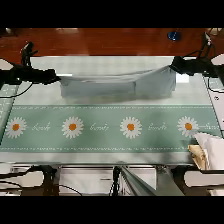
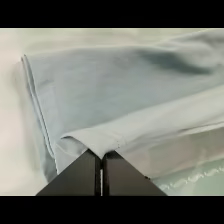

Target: Fold the shirts.

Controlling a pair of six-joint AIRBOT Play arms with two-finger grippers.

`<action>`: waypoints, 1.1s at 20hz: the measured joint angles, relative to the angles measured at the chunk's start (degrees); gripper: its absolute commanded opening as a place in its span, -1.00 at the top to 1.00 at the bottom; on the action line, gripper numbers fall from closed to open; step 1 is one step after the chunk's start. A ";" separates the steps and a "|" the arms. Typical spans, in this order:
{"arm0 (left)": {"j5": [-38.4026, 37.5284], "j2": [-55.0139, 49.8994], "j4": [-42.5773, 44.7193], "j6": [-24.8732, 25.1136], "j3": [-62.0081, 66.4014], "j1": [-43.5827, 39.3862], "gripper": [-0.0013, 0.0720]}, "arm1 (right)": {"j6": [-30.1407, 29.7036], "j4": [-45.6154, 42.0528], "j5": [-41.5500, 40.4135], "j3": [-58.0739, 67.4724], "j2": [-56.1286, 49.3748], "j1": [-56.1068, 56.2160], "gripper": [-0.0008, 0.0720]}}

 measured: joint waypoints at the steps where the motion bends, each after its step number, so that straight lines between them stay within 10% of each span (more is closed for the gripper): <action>1: 0.79 -1.38 -0.33 0.00 0.02 0.00 0.91 | 0.04 0.50 -1.31 0.15 -1.40 0.31 0.90; 10: 11.65 -6.27 -1.68 0.00 0.09 0.00 0.89 | 0.33 5.07 -12.07 0.55 -10.32 2.91 0.88; 12: 12.68 -7.34 -1.66 0.02 0.09 -0.13 0.44 | 0.39 5.31 -12.85 0.55 -10.99 3.30 0.27; 15: 12.33 -8.79 -1.62 0.00 0.09 -0.52 -0.31 | 0.24 5.57 -11.96 0.96 -11.26 3.48 0.08; 22: 5.79 -6.60 2.73 -0.28 7.63 4.59 -0.33 | 2.25 -12.28 1.77 14.05 -5.40 -0.11 -0.31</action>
